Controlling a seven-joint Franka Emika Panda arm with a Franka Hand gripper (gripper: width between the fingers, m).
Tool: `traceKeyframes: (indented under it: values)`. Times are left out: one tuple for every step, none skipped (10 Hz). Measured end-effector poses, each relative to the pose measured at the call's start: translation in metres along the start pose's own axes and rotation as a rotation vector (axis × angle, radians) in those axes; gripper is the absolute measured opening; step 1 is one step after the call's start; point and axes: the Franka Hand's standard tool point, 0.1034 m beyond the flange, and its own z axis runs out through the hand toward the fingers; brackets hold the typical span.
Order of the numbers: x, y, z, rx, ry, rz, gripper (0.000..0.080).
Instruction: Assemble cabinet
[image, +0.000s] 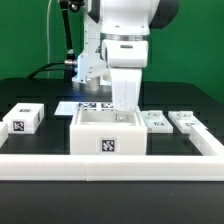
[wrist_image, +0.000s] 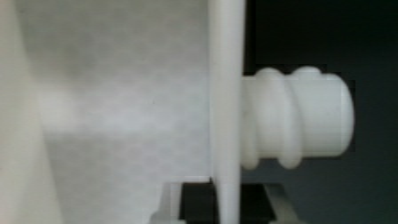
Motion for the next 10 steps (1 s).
traceKeyframes:
  values:
    - [0.007,0.006,0.001,-0.006,0.005,0.004,0.0035]
    - [0.017,0.013,0.001,-0.008,0.009,0.022,0.0035]
    - [0.026,0.02,0.001,-0.015,0.015,0.019,0.0035]
    - [0.028,0.021,0.001,-0.019,0.018,0.018,0.0035]
    - [0.026,0.02,0.001,-0.018,0.018,0.02,0.0035]
    - [0.026,0.021,0.001,-0.018,0.018,0.02,0.0035]
    - [0.026,0.021,0.001,-0.018,0.018,0.02,0.0035]
    - [0.026,0.02,0.001,-0.018,0.018,0.02,0.0035]
    - [0.027,0.021,0.001,-0.018,0.018,0.021,0.0035]
    - [0.037,0.023,0.002,-0.019,0.022,0.035,0.0035]
